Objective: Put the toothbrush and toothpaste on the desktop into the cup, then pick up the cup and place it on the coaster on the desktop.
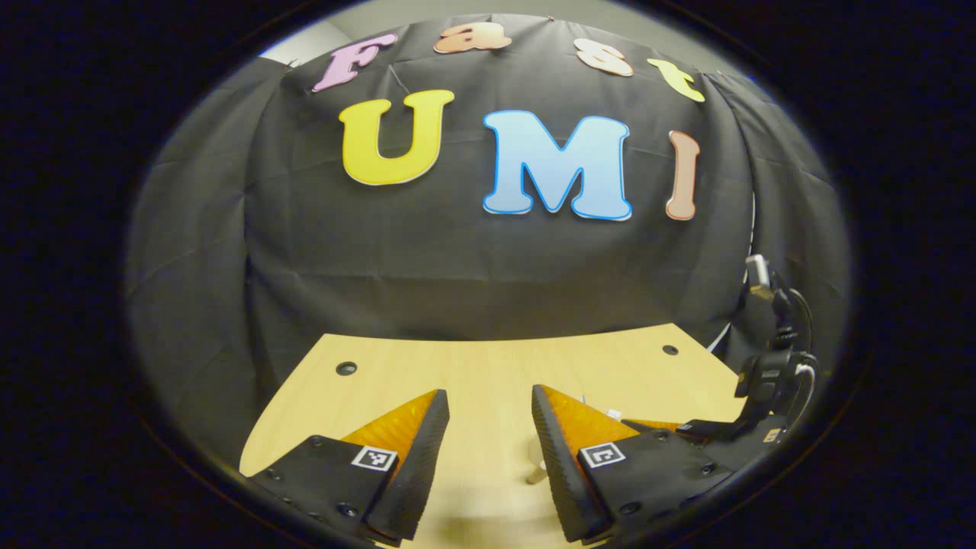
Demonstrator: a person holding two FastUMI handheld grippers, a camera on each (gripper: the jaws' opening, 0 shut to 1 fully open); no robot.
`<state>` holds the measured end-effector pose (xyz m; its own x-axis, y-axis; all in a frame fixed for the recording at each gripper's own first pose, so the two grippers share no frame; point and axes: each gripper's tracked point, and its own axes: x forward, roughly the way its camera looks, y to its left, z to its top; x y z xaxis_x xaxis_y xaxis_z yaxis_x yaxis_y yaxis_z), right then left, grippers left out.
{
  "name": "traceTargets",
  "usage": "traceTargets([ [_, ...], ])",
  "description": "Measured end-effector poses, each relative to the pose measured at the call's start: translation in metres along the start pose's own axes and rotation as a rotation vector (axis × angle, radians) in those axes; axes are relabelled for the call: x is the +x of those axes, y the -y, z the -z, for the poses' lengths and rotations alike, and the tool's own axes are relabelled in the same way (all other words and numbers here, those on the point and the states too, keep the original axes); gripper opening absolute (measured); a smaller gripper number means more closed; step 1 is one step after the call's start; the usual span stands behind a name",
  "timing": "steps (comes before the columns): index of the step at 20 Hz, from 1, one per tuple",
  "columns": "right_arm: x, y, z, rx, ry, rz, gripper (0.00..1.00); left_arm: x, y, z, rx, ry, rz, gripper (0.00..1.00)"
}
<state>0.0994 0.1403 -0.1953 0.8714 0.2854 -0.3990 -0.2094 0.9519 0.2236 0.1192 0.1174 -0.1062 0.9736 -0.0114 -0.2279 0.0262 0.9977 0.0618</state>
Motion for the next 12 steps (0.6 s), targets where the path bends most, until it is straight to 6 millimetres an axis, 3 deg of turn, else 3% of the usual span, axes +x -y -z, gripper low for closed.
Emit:
traceTargets([
  [7, -0.029, 0.015, -0.018, 0.048, 0.039, -0.012, 0.26, 0.023, 0.032, 0.051, 0.016, -0.143, 0.143, 0.73],
  [12, -0.041, 0.048, -0.023, 0.098, 0.06, 0.042, 0.27, 0.045, 0.058, 0.078, 0.046, -0.277, 0.259, 0.73],
])
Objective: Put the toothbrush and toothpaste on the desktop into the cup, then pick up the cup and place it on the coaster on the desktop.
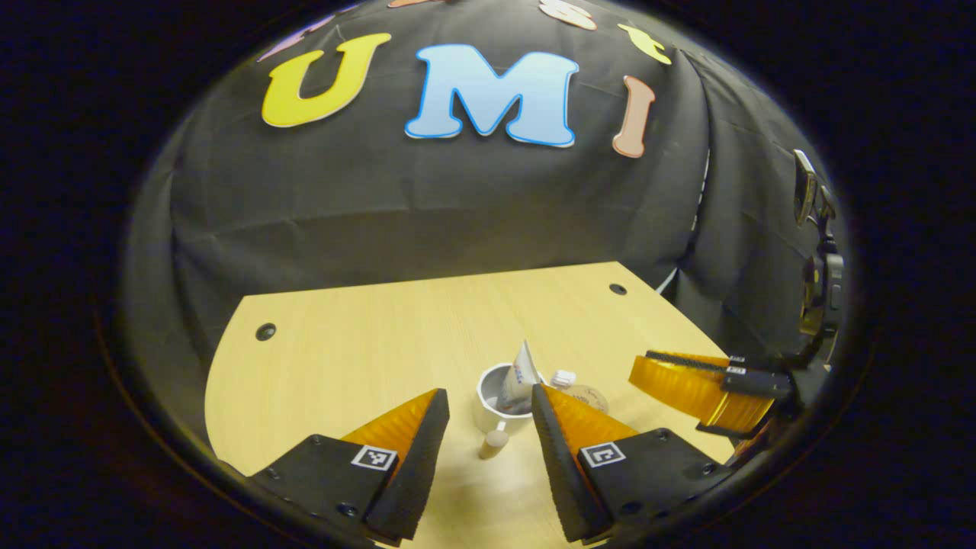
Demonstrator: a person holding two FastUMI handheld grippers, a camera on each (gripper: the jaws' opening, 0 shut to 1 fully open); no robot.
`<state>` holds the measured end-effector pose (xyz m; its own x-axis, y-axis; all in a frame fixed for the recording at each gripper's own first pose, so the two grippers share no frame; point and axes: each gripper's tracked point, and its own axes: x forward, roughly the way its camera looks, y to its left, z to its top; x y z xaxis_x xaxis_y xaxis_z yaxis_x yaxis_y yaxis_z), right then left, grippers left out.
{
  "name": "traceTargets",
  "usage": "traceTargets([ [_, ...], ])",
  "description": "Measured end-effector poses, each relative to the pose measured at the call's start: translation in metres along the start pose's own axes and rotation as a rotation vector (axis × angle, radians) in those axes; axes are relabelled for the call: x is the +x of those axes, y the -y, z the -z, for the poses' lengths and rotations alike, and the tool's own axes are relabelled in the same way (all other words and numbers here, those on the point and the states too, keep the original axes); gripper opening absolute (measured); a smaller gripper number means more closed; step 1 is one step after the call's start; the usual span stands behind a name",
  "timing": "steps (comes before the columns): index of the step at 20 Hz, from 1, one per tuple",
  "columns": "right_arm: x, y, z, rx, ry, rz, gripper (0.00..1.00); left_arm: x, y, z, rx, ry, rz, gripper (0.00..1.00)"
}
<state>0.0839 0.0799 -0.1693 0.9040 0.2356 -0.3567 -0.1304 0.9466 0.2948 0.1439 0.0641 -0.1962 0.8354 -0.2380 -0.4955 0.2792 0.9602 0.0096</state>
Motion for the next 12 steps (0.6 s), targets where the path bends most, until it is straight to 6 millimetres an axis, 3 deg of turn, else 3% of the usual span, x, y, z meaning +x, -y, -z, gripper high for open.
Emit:
traceTargets([
  [8, -0.011, 0.062, -0.006, 0.096, 0.021, 0.114, 0.27, 0.044, 0.003, 0.056, 0.072, -0.268, 0.077, 0.73],
  [12, -0.018, 0.091, 0.0, 0.146, 0.015, 0.171, 0.26, 0.061, 0.001, 0.081, 0.117, -0.424, 0.086, 0.73],
])
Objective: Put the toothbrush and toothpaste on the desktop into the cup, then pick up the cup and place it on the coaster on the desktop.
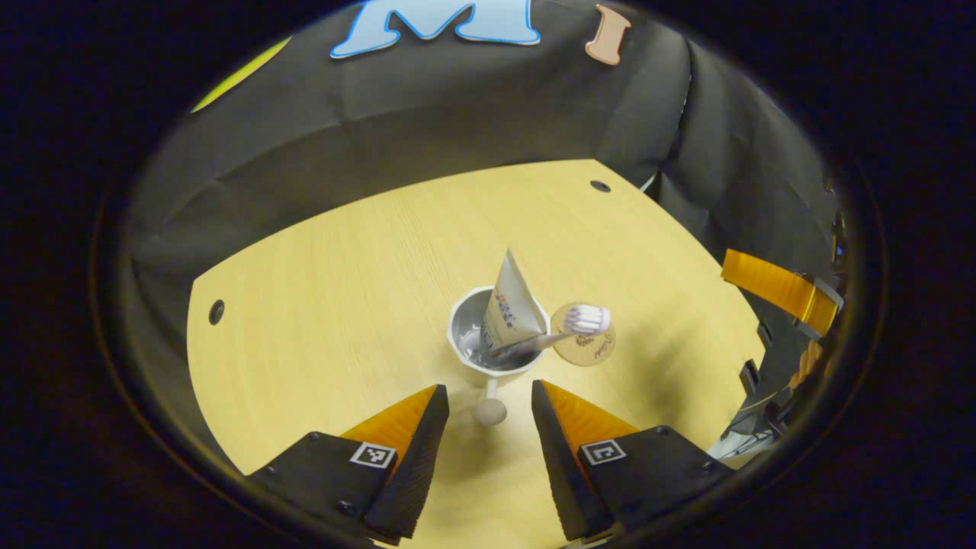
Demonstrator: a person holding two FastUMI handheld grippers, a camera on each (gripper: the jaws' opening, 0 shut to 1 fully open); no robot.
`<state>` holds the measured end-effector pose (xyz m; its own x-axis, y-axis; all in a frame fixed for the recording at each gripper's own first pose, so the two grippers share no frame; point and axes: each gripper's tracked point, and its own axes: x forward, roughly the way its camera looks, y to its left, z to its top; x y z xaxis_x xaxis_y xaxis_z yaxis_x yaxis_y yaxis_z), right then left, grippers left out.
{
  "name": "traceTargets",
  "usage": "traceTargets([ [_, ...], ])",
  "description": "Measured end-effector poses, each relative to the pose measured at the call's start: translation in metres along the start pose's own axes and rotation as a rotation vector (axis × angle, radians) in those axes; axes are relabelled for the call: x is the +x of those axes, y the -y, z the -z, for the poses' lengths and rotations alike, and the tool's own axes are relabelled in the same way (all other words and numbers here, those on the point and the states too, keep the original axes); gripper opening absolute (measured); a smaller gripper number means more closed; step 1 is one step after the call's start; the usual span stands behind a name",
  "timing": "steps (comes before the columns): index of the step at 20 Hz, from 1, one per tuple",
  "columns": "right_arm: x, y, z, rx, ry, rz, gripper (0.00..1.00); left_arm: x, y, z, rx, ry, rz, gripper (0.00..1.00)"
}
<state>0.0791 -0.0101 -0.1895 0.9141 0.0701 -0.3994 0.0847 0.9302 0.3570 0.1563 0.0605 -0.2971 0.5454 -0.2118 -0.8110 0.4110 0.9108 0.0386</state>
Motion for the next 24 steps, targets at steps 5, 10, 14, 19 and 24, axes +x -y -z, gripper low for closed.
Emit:
traceTargets([
  [5, -0.002, 0.029, 0.009, 0.05, -0.025, 0.058, 0.26, 0.021, -0.007, 0.021, 0.061, -0.192, -0.007, 0.74],
  [10, -0.005, 0.048, 0.017, 0.059, -0.045, 0.102, 0.26, 0.04, -0.015, 0.035, 0.107, -0.337, -0.02, 0.74],
  [14, -0.005, 0.059, 0.02, 0.069, -0.057, 0.127, 0.26, 0.052, -0.013, 0.036, 0.096, -0.355, -0.007, 0.66],
  [19, -0.003, 0.067, 0.025, 0.086, -0.077, 0.142, 0.26, 0.057, -0.008, 0.04, 0.104, -0.367, -0.002, 0.35],
  [24, -0.001, 0.07, 0.026, 0.095, -0.086, 0.143, 0.26, 0.056, -0.007, 0.03, 0.101, -0.313, -0.019, 0.31],
])
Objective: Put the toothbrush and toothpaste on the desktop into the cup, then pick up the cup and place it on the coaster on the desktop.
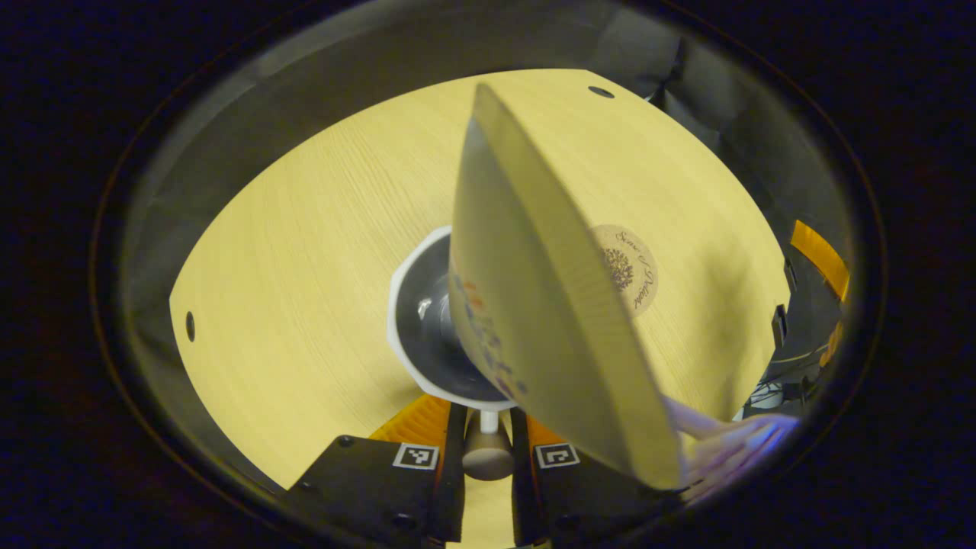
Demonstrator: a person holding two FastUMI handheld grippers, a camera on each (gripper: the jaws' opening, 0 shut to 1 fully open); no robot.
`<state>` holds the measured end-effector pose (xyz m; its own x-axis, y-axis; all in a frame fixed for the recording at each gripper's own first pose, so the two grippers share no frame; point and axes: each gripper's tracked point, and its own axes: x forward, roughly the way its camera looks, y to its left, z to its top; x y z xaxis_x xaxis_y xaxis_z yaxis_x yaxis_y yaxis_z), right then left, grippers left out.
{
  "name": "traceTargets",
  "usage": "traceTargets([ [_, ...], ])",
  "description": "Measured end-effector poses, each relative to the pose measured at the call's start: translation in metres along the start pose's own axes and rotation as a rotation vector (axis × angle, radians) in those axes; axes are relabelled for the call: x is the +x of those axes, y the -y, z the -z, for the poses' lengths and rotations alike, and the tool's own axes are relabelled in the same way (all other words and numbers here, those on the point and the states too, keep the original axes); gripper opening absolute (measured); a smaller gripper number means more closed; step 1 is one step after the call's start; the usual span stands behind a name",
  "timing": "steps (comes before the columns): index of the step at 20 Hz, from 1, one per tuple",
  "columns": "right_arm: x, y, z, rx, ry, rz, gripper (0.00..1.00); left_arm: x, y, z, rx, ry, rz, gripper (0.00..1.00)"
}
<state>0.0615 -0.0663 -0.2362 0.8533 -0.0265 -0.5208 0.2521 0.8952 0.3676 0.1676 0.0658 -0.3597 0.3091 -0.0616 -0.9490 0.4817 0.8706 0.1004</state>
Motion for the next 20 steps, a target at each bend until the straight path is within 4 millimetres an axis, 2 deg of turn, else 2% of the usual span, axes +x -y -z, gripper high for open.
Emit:
traceTargets([
  [8, 0.002, 0.006, -0.003, 0.013, -0.001, 0.0, 0.26, -0.004, 0.019, -0.016, 0.03, 0.026, 0.004, 0.31],
  [15, 0.003, 0.018, -0.002, 0.034, -0.006, 0.012, 0.26, -0.011, 0.069, -0.041, 0.135, 0.049, 0.048, 0.31],
  [20, 0.0, 0.036, 0.0, 0.063, -0.003, 0.037, 0.26, -0.018, 0.086, -0.051, 0.219, 0.039, 0.056, 0.33],
])
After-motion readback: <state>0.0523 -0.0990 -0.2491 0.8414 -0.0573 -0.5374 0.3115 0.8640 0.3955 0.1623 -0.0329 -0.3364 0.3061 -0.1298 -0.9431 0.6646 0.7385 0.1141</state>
